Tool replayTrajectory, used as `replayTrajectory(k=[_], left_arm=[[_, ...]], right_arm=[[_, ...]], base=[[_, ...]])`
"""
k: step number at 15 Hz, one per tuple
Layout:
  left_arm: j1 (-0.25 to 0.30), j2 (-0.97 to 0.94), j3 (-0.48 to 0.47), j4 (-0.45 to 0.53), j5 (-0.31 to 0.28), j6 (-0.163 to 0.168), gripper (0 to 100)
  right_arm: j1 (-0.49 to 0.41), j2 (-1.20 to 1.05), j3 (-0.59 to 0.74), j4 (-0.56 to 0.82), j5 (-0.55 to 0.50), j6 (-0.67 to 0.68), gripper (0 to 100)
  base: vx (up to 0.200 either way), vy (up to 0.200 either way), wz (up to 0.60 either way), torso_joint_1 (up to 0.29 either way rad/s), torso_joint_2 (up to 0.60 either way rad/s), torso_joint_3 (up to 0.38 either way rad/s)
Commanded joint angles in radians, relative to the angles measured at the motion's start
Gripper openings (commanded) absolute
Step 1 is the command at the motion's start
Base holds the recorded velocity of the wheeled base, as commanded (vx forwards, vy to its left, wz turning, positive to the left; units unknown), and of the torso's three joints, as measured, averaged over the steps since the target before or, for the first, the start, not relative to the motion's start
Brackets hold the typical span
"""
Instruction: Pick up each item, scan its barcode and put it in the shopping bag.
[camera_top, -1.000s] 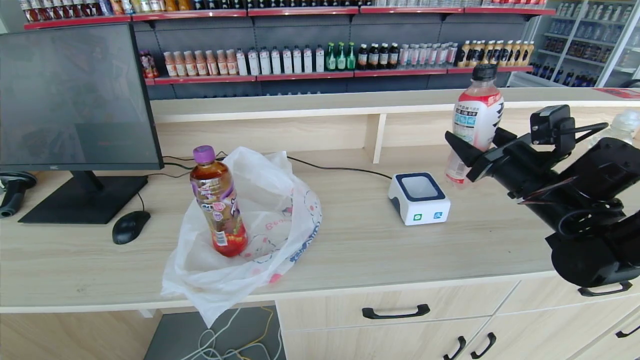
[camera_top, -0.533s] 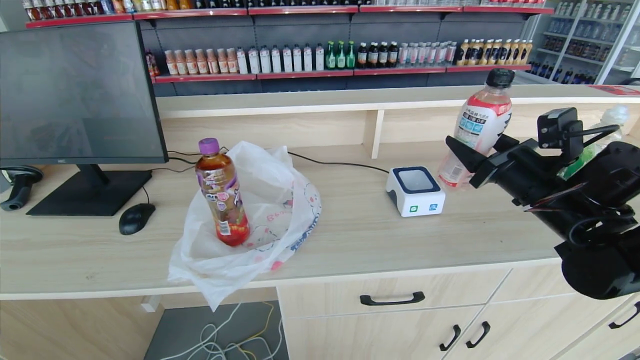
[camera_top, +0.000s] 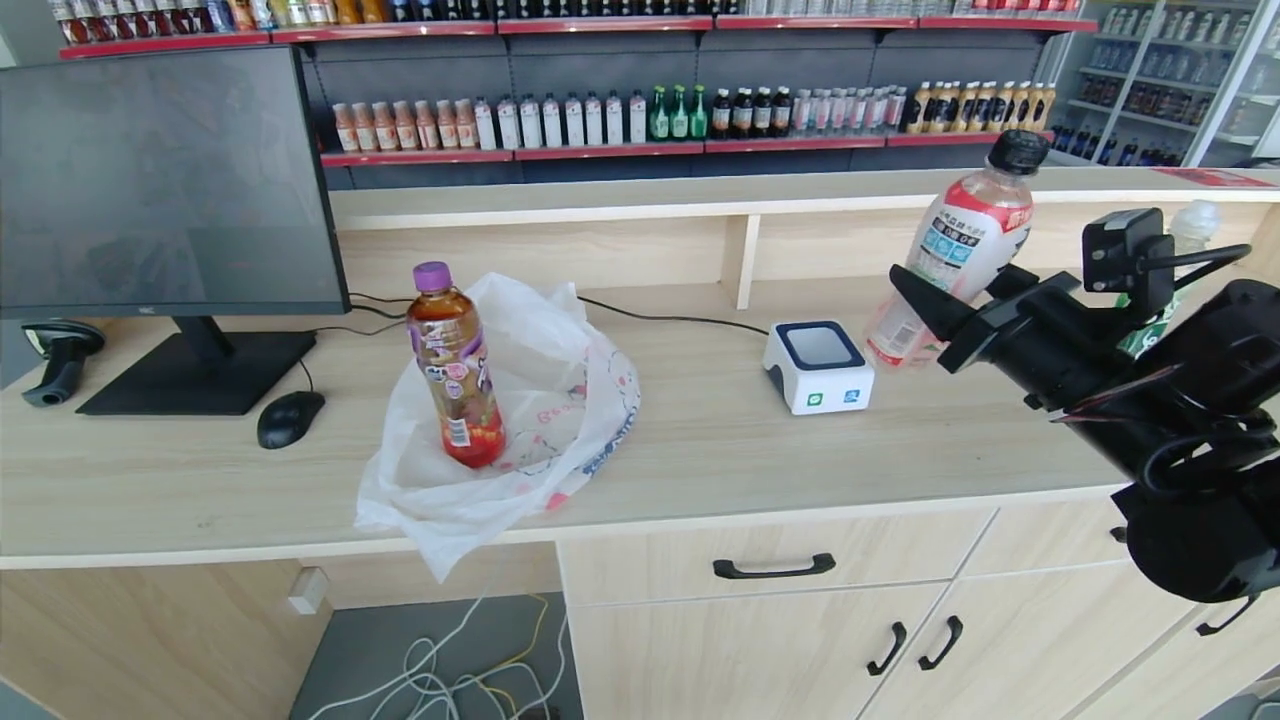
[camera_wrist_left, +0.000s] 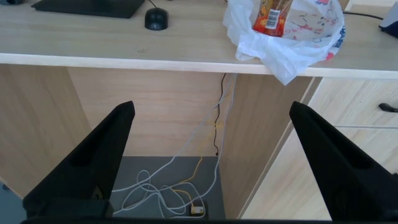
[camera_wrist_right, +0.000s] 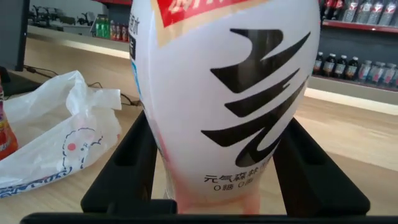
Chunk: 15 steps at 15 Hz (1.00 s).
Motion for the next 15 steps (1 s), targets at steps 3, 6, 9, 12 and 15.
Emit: replayTrajectory(k=[3, 6, 9, 12, 15], left_arm=[[0.001, 0.001, 0.000, -0.001, 0.000, -0.002, 100], [0.001, 0.001, 0.000, 0.000, 0.000, -0.002, 100], [0.001, 0.001, 0.000, -0.001, 0.000, -0.002, 100], [0.001, 0.001, 0.000, -0.001, 0.000, 0.000, 100], [0.001, 0.000, 0.000, -0.001, 0.000, 0.000, 100]], right_arm=[[0.013, 0.003, 0.001, 0.000, 0.001, 0.000, 0], [0.028, 0.004, -0.002, 0.000, 0.001, 0.000, 0], [0.028, 0.008, -0.002, 0.000, 0.001, 0.000, 0], [0.030, 0.008, -0.001, 0.000, 0.001, 0.000, 0], [0.030, 0.020, -0.002, 0.000, 0.001, 0.000, 0]], base=[[0.000, 0.000, 0.00, 0.000, 0.00, 0.000], [0.000, 0.000, 0.60, 0.002, 0.00, 0.004], [0.000, 0.000, 0.60, 0.012, 0.00, -0.001], [0.000, 0.000, 0.60, 0.001, 0.00, 0.002], [0.000, 0.000, 0.20, 0.001, 0.00, 0.001]])
